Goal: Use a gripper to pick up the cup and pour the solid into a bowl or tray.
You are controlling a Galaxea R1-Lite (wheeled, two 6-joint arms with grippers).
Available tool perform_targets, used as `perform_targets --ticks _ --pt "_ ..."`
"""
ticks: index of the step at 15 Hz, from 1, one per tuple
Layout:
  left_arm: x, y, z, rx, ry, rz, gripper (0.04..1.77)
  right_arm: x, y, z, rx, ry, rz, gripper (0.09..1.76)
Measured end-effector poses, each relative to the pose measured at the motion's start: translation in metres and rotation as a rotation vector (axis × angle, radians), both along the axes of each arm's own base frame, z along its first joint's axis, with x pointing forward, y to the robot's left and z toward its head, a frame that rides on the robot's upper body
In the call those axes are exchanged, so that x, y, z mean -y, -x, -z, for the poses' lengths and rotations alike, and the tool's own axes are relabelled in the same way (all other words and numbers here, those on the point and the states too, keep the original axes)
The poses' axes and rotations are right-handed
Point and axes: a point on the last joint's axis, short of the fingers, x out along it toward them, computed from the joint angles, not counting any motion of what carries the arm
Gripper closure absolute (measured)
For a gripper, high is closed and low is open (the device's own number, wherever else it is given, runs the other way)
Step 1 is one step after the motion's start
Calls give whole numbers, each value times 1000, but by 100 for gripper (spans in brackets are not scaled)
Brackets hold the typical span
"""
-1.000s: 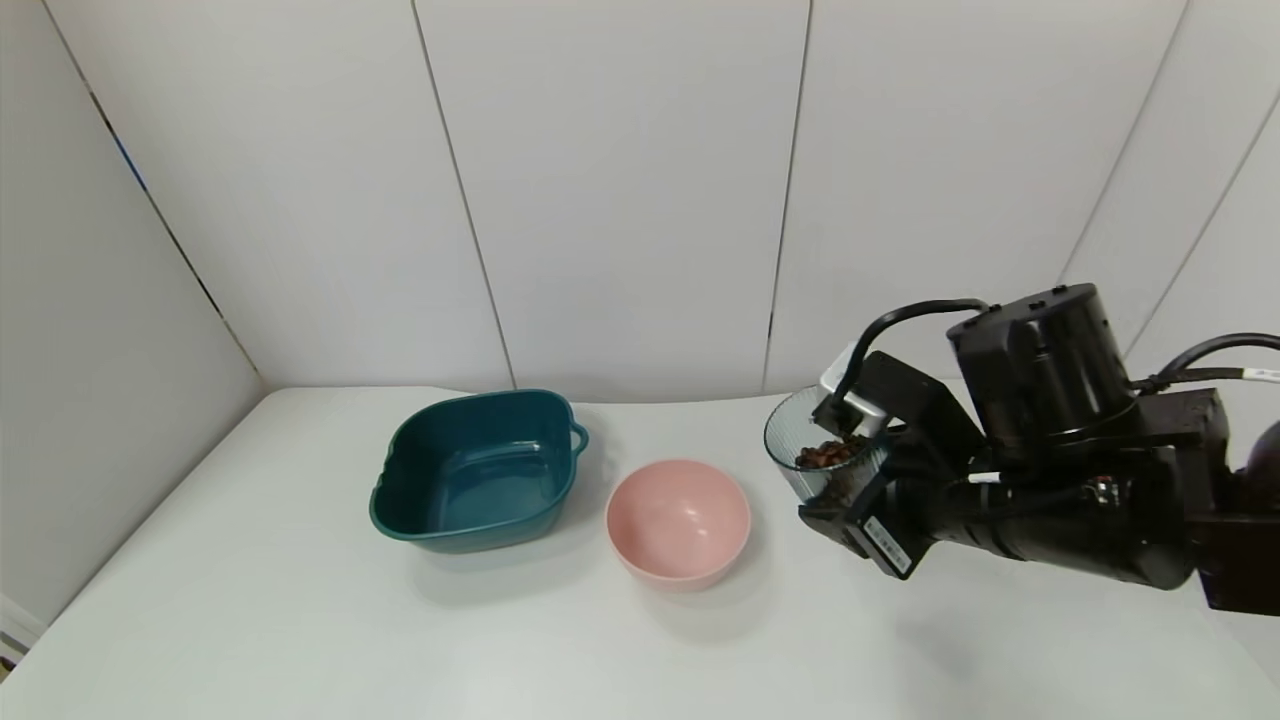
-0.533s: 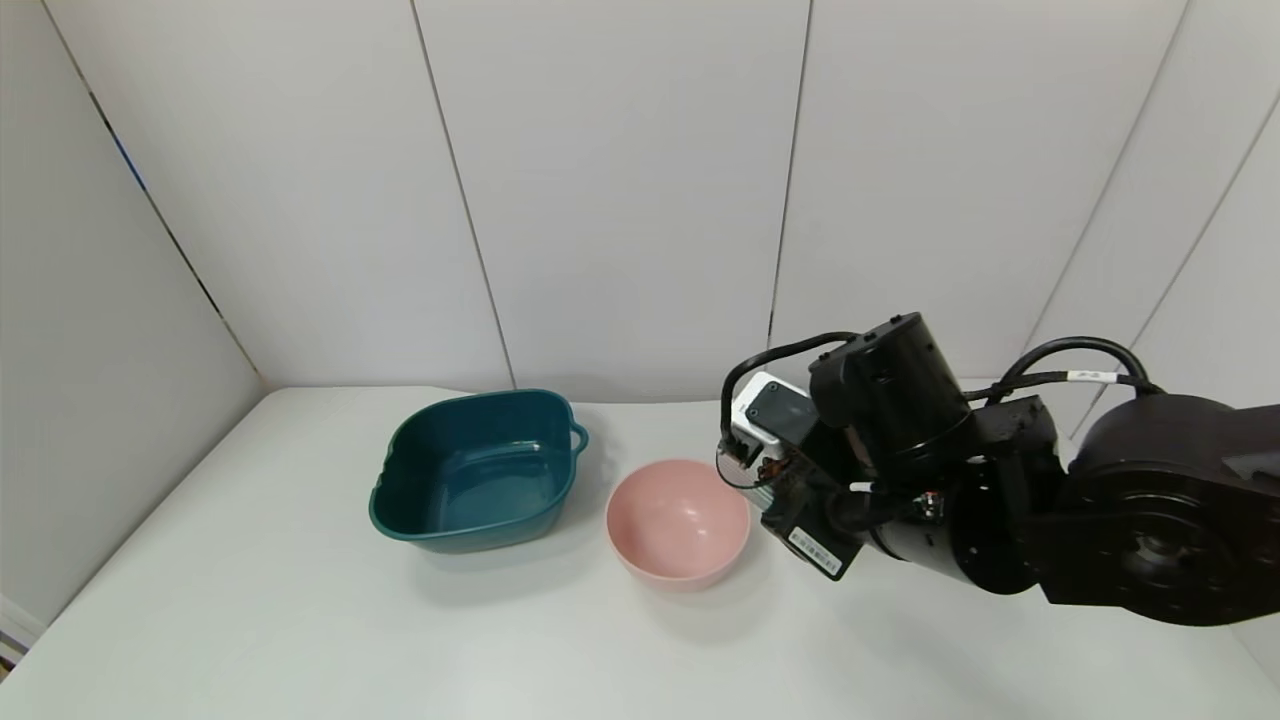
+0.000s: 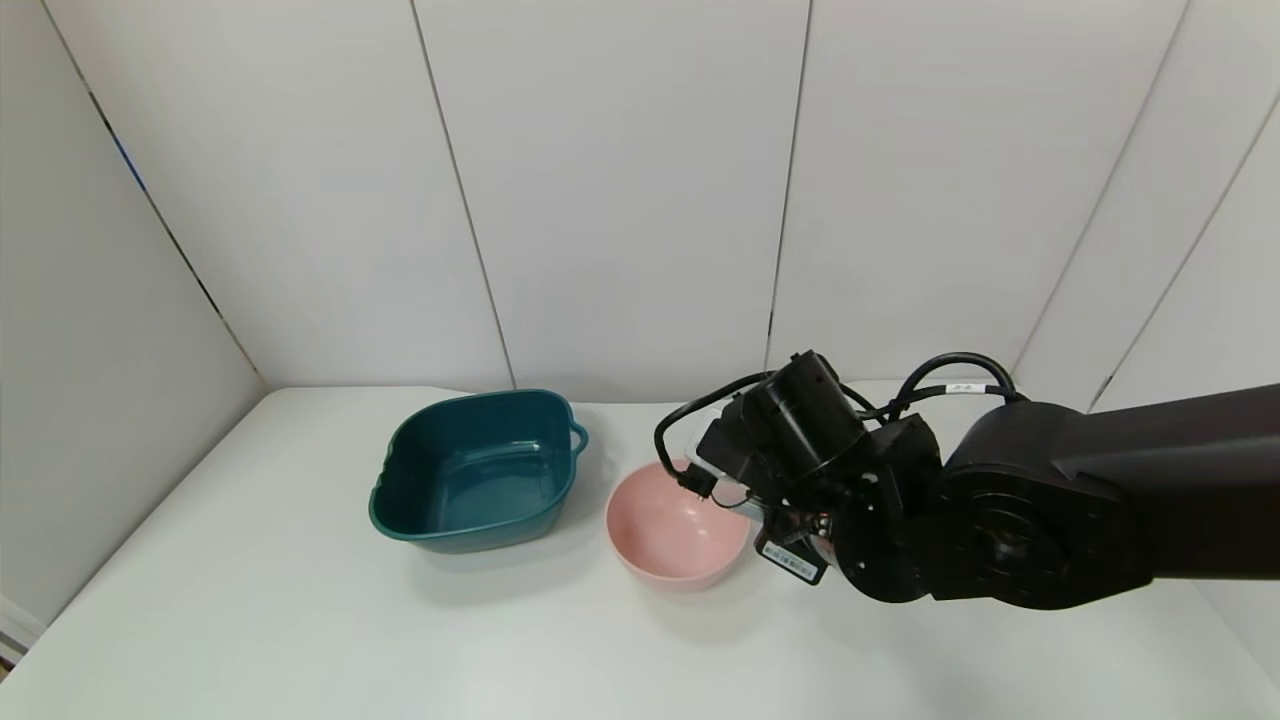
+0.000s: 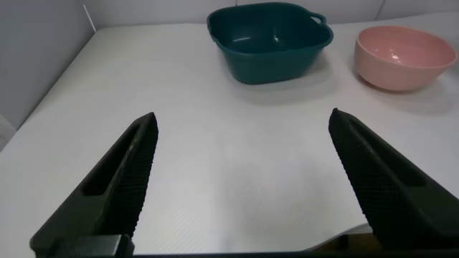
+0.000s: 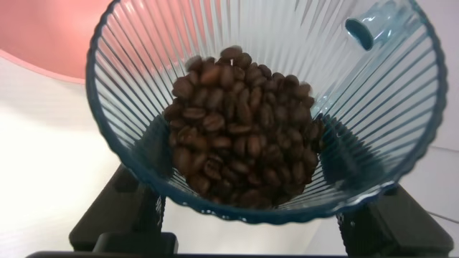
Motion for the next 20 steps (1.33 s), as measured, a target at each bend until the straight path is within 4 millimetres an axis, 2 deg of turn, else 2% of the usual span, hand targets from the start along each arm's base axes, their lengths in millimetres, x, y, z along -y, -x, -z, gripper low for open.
perform_targets --ticks 7,20 --pt "0 0 0 0 0 0 9 -20 -7 -2 -11 182 25 53" --pt "0 0 0 0 0 0 9 -49 -12 17 43 483 78 53"
